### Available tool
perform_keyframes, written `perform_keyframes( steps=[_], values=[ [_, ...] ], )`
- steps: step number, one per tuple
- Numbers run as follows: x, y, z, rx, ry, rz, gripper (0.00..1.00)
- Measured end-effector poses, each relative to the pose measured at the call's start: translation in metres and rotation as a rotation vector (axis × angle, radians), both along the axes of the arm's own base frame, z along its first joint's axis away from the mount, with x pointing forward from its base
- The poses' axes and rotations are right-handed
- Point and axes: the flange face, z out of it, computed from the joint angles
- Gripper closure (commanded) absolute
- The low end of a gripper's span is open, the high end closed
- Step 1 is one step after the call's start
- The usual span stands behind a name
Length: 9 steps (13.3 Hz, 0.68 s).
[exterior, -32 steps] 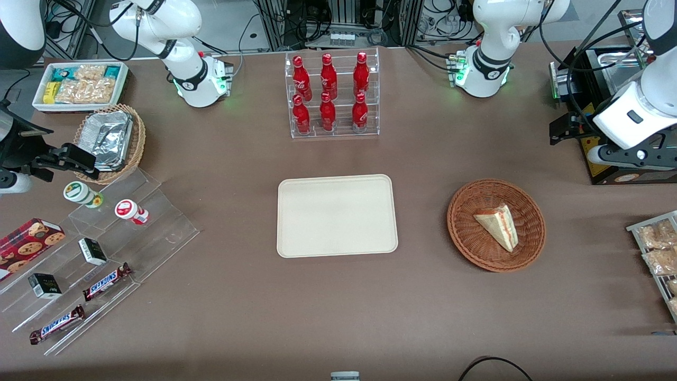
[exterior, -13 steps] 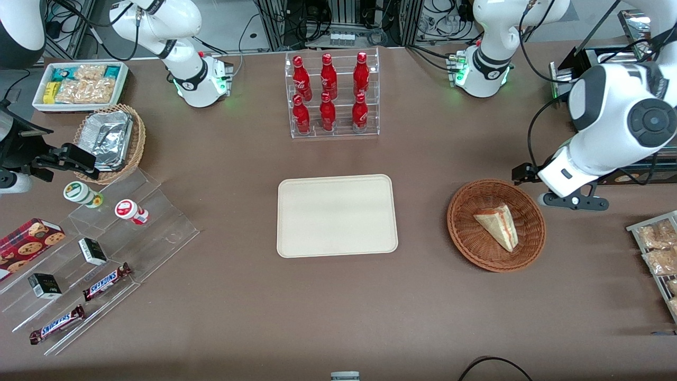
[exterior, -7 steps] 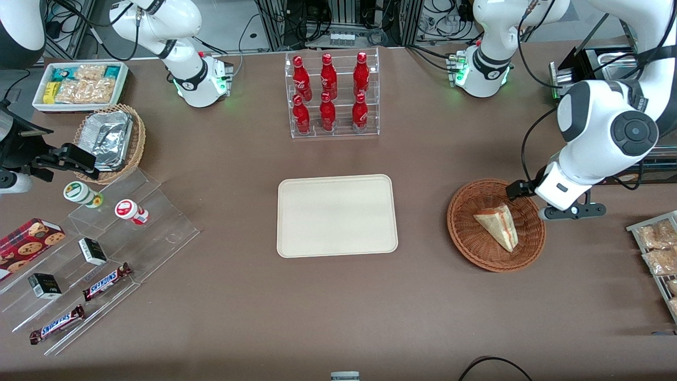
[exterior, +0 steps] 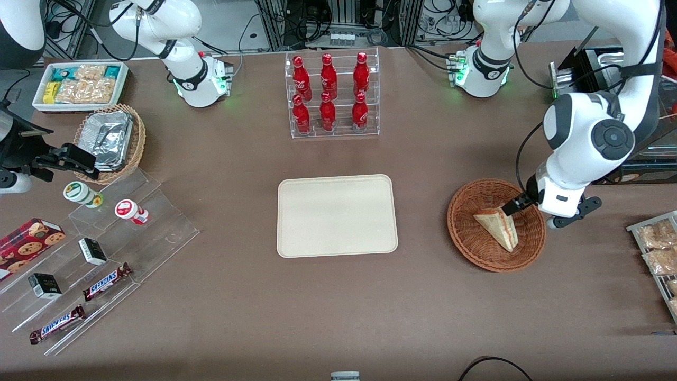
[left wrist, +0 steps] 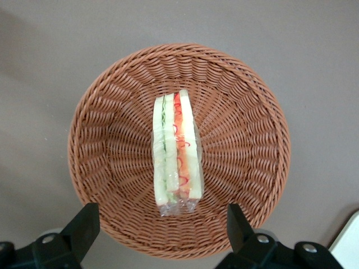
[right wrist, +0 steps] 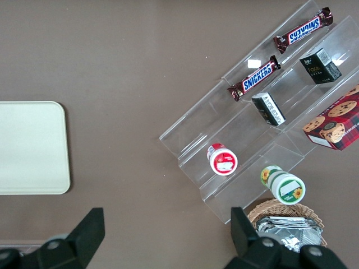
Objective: Place sandwich from basket to tray
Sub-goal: 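Lower the left gripper and close it on the sandwich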
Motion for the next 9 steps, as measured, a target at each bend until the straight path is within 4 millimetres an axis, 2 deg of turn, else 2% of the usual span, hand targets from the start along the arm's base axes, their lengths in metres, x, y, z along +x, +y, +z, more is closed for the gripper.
perform_keyframes(
  steps=[6, 9],
  values=[
    [0.003, -0.017, -0.029, -0.002, 0.011, 0.033, 0.00],
    [0.005, -0.019, -0.044, -0.002, 0.024, 0.026, 0.00]
  ],
)
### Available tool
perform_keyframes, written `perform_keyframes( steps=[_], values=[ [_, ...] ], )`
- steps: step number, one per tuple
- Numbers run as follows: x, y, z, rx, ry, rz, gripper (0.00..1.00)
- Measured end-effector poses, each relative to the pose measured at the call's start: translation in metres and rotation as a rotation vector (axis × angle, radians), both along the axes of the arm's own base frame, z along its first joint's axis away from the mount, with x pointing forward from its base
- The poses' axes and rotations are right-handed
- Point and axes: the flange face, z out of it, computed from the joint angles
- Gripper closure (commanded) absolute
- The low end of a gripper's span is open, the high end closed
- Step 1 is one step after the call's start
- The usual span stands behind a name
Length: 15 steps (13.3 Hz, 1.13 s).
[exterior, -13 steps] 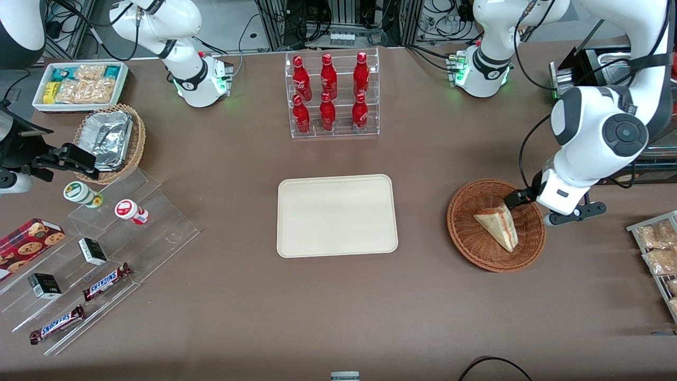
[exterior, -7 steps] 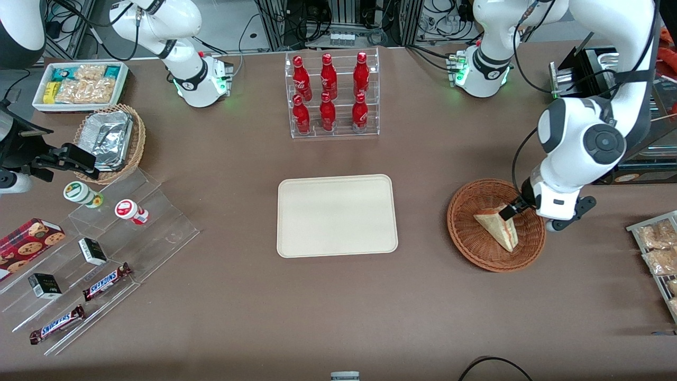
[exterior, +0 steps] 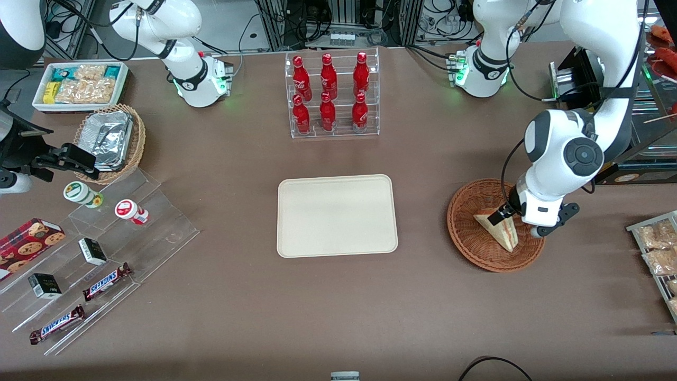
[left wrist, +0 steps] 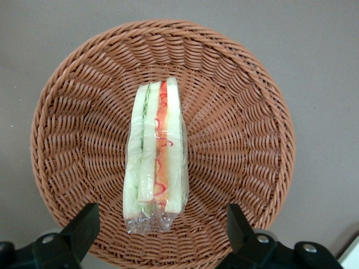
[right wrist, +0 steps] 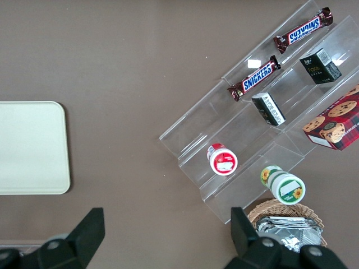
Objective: Place sandwich from basket to tray
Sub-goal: 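Lower the left gripper and close it on the sandwich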
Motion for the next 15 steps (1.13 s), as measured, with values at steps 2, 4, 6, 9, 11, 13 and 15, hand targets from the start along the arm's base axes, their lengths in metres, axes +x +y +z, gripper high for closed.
perform_keyframes(
  steps=[2, 4, 6, 9, 11, 13, 15],
  values=[
    [0.002, 0.002, -0.009, -0.001, 0.001, -0.010, 0.00],
    [0.004, 0.005, -0.021, -0.002, 0.000, -0.010, 0.00],
    [0.004, 0.006, -0.035, -0.002, 0.011, -0.009, 0.00],
    [0.004, 0.008, -0.051, -0.002, 0.030, -0.005, 0.42],
    [0.004, 0.009, -0.055, -0.002, 0.035, -0.001, 0.93],
    [0.003, 0.010, -0.056, -0.001, 0.037, 0.015, 1.00],
    [0.003, 0.010, -0.055, 0.002, 0.052, 0.020, 1.00]
  ],
)
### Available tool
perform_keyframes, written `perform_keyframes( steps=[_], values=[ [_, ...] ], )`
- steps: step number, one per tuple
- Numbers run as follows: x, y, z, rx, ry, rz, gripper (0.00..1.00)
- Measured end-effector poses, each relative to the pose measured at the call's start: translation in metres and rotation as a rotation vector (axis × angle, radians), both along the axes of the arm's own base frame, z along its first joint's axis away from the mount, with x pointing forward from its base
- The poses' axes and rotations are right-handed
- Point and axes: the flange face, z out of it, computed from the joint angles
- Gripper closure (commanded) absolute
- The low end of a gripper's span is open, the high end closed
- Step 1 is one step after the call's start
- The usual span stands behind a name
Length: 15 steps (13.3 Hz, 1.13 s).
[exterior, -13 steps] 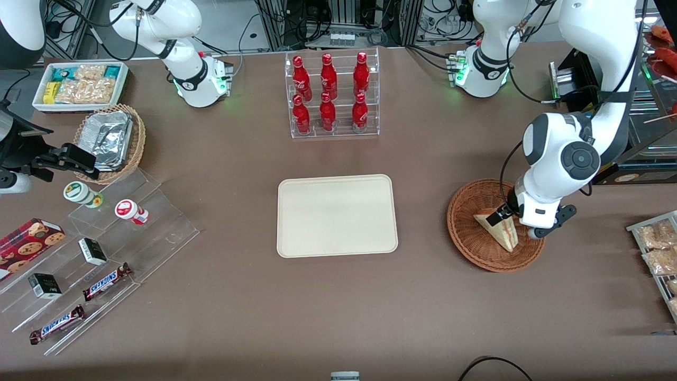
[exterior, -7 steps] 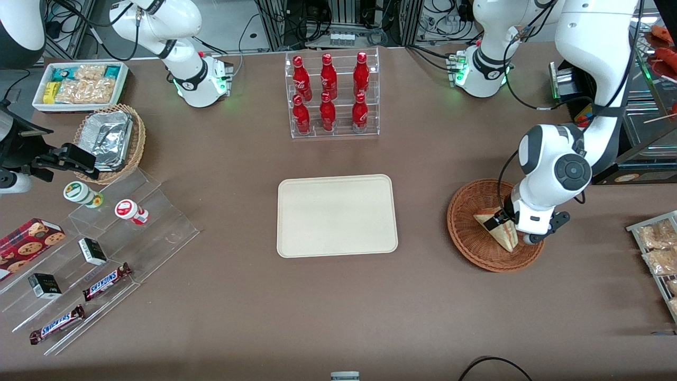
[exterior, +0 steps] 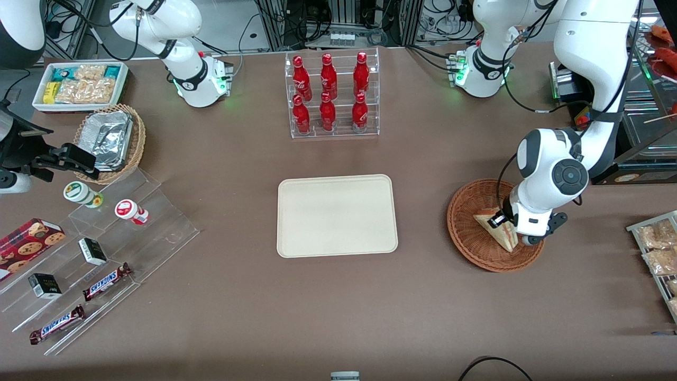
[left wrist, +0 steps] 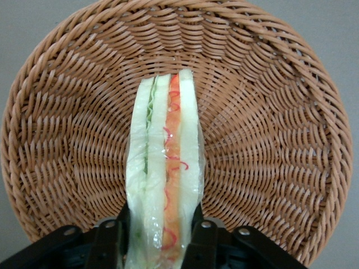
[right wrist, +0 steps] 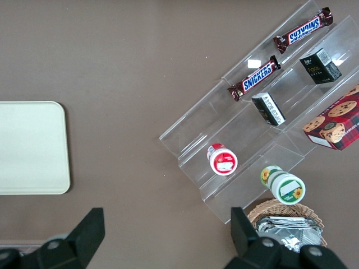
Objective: Place sandwich from basket to tray
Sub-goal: 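Lower the left gripper and close it on the sandwich, then lift the sandwich and carry it toward the cream tray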
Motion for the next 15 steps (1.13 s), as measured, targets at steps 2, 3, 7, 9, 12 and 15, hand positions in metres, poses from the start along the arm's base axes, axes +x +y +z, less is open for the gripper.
perform_keyframes(
  steps=[2, 3, 7, 9, 12, 15],
  values=[
    [0.001, 0.000, 0.010, 0.005, 0.034, 0.000, 1.00],
    [0.004, -0.001, 0.021, 0.008, 0.053, -0.002, 1.00],
    [0.018, -0.015, 0.088, 0.015, 0.091, -0.022, 1.00],
    [0.020, -0.036, 0.113, 0.009, 0.091, -0.056, 1.00],
    [0.013, -0.090, 0.125, -0.011, 0.089, -0.147, 1.00],
    [0.001, -0.162, 0.113, -0.030, 0.105, -0.269, 1.00]
  ],
)
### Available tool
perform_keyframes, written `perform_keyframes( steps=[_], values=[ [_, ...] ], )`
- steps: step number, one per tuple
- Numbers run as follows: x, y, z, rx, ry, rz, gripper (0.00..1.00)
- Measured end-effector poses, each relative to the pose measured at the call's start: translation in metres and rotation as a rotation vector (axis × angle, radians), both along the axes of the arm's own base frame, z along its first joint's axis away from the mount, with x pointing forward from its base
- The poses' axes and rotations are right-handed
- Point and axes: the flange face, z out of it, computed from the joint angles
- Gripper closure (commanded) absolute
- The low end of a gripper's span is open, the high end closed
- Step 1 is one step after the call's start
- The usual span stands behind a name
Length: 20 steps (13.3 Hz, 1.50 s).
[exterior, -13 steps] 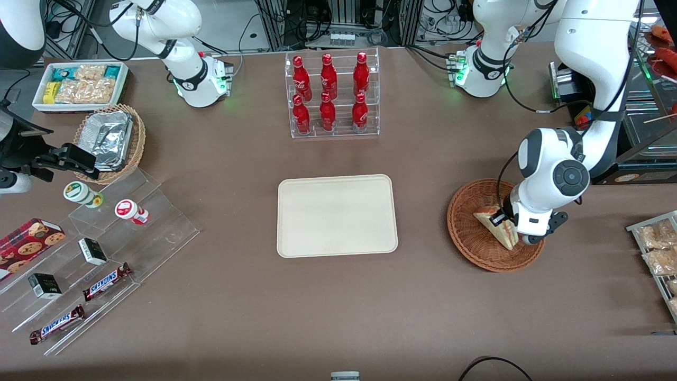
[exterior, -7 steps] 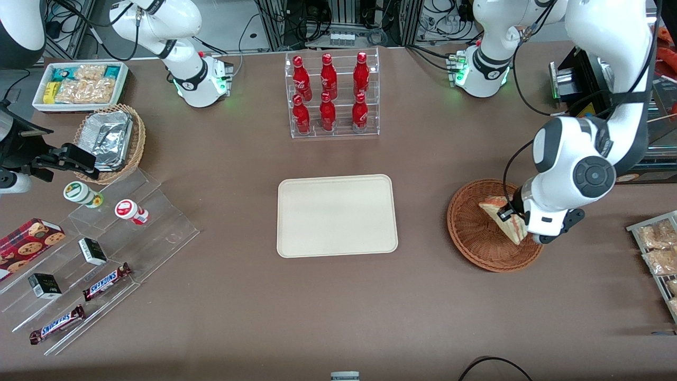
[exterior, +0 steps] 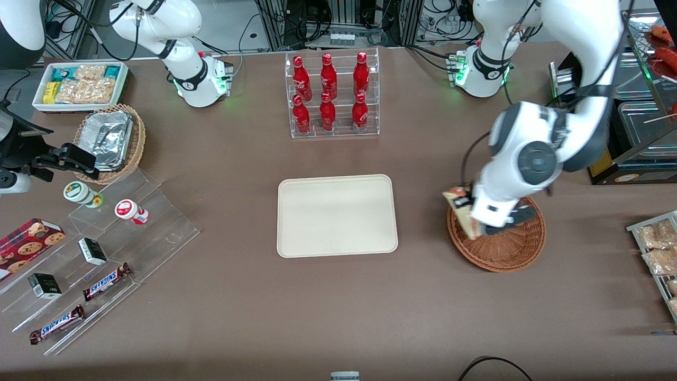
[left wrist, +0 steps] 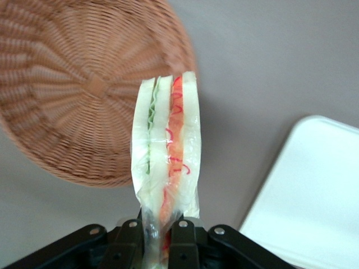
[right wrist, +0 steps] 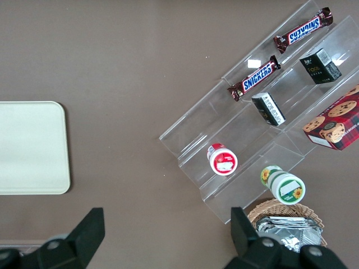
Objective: Place sandwich from basket to tray
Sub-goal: 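Lift the sandwich and carry it toward the cream tray, then lower the sandwich onto the tray and open the left gripper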
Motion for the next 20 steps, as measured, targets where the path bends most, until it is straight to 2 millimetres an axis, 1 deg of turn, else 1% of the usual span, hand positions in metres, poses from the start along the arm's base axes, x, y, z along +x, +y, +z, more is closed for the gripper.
perform_keyframes(
  steps=[2, 4, 7, 10, 12, 14, 20],
  values=[
    [-0.005, -0.050, -0.010, -0.014, 0.006, -0.077, 1.00],
    [-0.009, -0.093, -0.018, -0.031, 0.006, -0.137, 1.00],
    [-0.017, -0.150, -0.029, -0.054, 0.005, -0.213, 1.00],
    [-0.027, -0.199, -0.051, -0.067, 0.010, -0.229, 1.00],
    [-0.035, -0.228, -0.065, -0.073, 0.013, -0.225, 1.00],
    [-0.041, -0.253, -0.074, -0.089, -0.001, -0.226, 1.00],
    [-0.053, -0.298, -0.096, -0.053, -0.051, -0.254, 1.00]
  ],
)
